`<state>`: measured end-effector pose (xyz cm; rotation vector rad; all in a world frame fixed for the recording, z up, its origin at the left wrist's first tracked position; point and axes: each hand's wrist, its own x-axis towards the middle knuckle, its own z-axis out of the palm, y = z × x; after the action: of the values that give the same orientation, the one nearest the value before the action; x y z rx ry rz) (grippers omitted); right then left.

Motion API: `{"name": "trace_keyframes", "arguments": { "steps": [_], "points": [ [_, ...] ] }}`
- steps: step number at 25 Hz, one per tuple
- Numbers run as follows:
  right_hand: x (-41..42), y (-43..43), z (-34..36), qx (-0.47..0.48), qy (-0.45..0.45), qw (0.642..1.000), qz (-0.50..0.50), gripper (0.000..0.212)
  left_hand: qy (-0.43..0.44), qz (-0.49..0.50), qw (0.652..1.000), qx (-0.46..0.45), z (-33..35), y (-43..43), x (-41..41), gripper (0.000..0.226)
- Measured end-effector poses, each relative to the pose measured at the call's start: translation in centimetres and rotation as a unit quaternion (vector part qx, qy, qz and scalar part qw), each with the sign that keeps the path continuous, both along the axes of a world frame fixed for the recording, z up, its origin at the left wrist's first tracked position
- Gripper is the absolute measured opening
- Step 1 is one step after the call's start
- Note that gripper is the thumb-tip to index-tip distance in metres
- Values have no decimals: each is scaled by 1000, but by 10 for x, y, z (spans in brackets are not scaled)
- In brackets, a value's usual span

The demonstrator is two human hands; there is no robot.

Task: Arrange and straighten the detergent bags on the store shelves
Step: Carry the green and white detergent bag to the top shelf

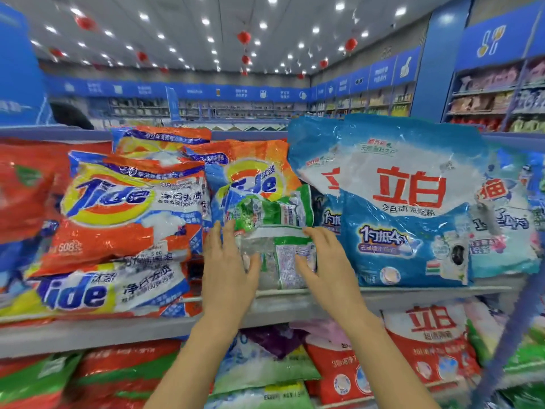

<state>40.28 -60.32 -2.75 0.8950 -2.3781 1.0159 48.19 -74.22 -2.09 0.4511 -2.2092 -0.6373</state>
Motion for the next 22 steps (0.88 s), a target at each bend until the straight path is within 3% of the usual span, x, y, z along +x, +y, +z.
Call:
{"name": "trace_keyframes", "arguments": {
  "steps": [5, 8, 11, 14, 15, 17, 20, 22],
  "points": [
    [-11, -19, -2, -29, -70, 997, -9, 79, 55, -42, 984, 162, 2, 1, -13, 74],
    [-17, -21, 8, -110, -182, 977, 21, 78, 132, -73, 939, 309, 7, -2, -21, 72],
    [-26, -16, 19, -253, -351, 899, 69, 63, 139, -105, 885, 431, 23, -7, -25, 57],
    [-35, -6, 22, -329, -427, 832, 132, 52, 184, -128, 858, 462, 30, -7, -28, 35],
    [-35, -4, 25, -354, -422, 820, 155, 43, 210, -134, 847, 469, 33, -8, -29, 31],
    [-31, -1, 37, -381, -360, 834, 174, 25, 252, -145, 835, 467, 43, -10, -33, 27],
    [-22, -4, 65, -385, -191, 893, 130, 19, 234, -117, 890, 373, 54, -11, -31, 29],
    [-22, -8, 75, -394, -92, 911, 78, 20, 206, -100, 917, 327, 50, -5, -15, 33]
  ]
}}
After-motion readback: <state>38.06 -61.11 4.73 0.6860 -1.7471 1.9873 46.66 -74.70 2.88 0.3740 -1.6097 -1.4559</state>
